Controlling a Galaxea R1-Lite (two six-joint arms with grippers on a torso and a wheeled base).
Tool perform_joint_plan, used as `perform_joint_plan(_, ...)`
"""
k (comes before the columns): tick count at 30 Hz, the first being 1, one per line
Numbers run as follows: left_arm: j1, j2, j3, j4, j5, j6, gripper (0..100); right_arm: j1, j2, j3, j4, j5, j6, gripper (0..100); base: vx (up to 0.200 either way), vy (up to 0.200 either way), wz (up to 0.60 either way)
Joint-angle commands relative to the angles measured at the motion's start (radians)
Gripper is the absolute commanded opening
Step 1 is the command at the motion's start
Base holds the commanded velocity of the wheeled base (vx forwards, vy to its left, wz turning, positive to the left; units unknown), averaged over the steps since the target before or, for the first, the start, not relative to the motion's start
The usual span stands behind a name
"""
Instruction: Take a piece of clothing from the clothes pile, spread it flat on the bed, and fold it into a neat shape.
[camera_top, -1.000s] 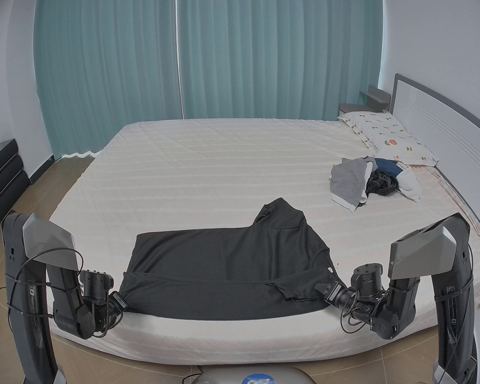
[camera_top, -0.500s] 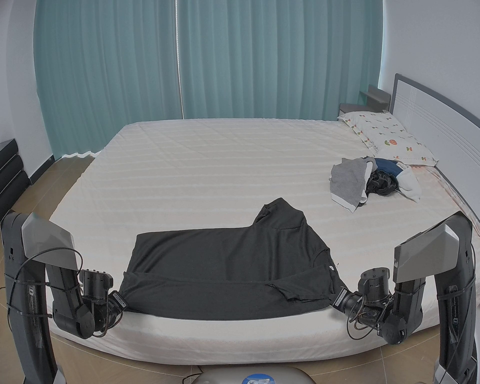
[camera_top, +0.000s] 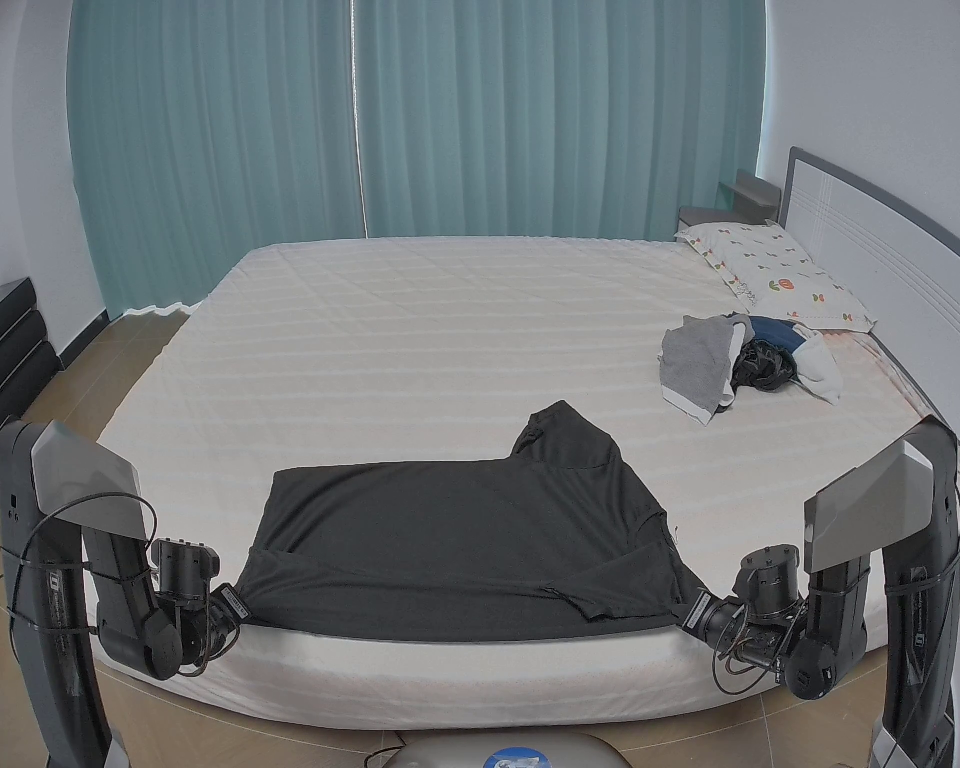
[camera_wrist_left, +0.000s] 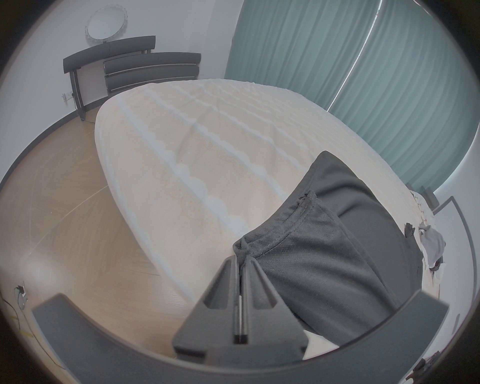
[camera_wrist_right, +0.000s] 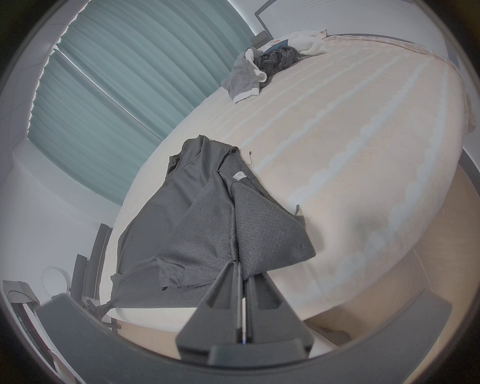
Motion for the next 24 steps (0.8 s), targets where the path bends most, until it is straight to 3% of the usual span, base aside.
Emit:
perform_joint_plan(1, 0.001, -0.015, 0.02, -0.001, 0.002, 0.005, 0, -0.002, -0.025, 0.023, -0.001, 0.006, -0.002, 0, 0.0, 0.0, 0.0)
perform_joint_plan(5, 0.001, -0.03, 0.052, -0.001, 0.001, 0.053, 0, -0.002, -0.031, 0.044, -0.001, 0.009, -0.005, 0, 0.0, 0.0, 0.0)
perform_joint_plan(17, -0.006, 0.002, 0.066, 0.001, -0.003, 0.074, 0, 0.002, 0.021, 0.052, -0.003, 0.009, -0.056, 0, 0.0, 0.0, 0.0)
perform_joint_plan(18, -0.008, 0.002, 0.072, -0.001, -0.004, 0.073, 100, 0.002, 0.025, 0.049, -0.003, 0.009, -0.056, 100, 0.0, 0.0, 0.0)
perform_joint_plan(24, -0.006, -0.006, 0.08, -0.001, -0.012, 0.074, 100, -0.012, 0.021, 0.07, -0.07, 0.02, -0.047, 100, 0.0, 0.0, 0.0)
